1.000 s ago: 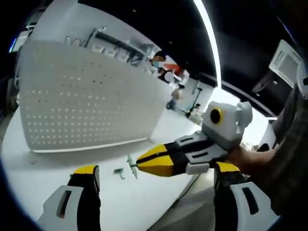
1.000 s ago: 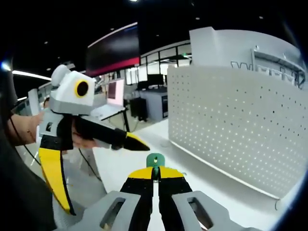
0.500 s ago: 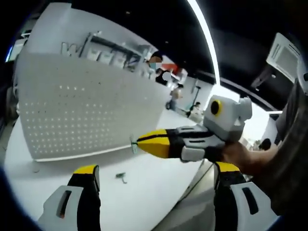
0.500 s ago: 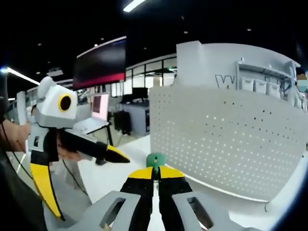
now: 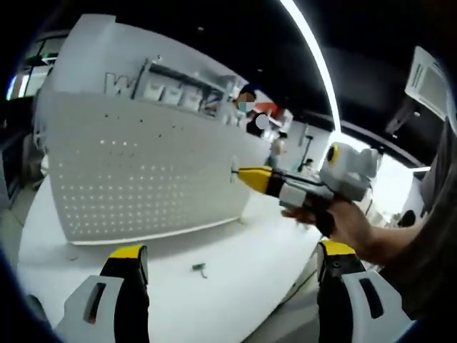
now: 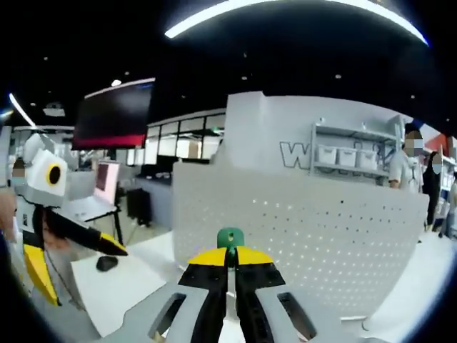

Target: Insert the hook assembly into the mounting plate slot until the hook locks in place.

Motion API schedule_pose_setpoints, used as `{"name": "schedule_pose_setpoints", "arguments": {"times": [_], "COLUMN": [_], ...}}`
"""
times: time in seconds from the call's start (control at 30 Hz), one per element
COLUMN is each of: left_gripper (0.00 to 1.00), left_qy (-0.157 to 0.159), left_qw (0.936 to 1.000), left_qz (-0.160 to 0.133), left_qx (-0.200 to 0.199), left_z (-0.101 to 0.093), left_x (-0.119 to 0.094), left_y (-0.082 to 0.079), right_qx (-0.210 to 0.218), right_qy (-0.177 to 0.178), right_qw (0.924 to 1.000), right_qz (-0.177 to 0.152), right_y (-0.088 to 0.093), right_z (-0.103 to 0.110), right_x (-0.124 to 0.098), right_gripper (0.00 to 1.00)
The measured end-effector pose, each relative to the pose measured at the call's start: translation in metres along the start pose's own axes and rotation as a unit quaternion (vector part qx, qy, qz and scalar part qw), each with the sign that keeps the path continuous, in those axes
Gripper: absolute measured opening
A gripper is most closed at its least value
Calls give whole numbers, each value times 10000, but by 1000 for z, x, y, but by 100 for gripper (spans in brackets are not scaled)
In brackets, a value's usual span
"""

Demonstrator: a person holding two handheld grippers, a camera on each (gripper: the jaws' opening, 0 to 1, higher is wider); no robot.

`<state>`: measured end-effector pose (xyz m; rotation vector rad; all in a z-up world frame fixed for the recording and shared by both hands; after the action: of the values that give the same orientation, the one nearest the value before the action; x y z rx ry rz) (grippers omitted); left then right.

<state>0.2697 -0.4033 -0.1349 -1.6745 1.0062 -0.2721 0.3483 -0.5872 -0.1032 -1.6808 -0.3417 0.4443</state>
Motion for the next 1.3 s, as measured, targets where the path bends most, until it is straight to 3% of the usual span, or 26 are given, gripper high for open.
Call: {"name": "schedule_pose_setpoints", "arguments": {"times": [0.3, 0.63, 0.97, 1.3], "left_gripper": [100, 100, 100, 100], "left_qy": [-44, -357, -467, -614], "left_qw": [10000, 9993, 9987, 9980], "left_qz": [15, 57, 189, 106], "left_qx": [-13, 139, 56, -36], "left_z": [3, 12, 24, 32], "left_x": [-1, -5, -2, -2], "left_y": [-4, -7, 2, 0], "right_qx": [-108, -76, 74, 65], "right_qy": [615, 986, 1257, 1334], "right_qw": [9973, 9930, 9895, 9889], "right_qz": [-394, -648, -707, -647], "right_y": [-15, -25, -31, -27], "right_z": [-26, -50, -72, -81], "right_x": [27, 66, 91, 114], "right_gripper": [0, 0, 0, 0]}}
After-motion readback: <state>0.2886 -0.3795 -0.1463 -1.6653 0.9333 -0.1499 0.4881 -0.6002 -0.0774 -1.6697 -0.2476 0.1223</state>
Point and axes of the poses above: the point that each gripper's makers call its tool centre point, and the gripper's own axes: x roughly forward along the fingers, z roughly to its left, y roughly out of its underside, the point moved 8 cm from there along -x, roughly backward along the fingers, and after that the axes turned 3 degrees about z, right-handed, at the moved point
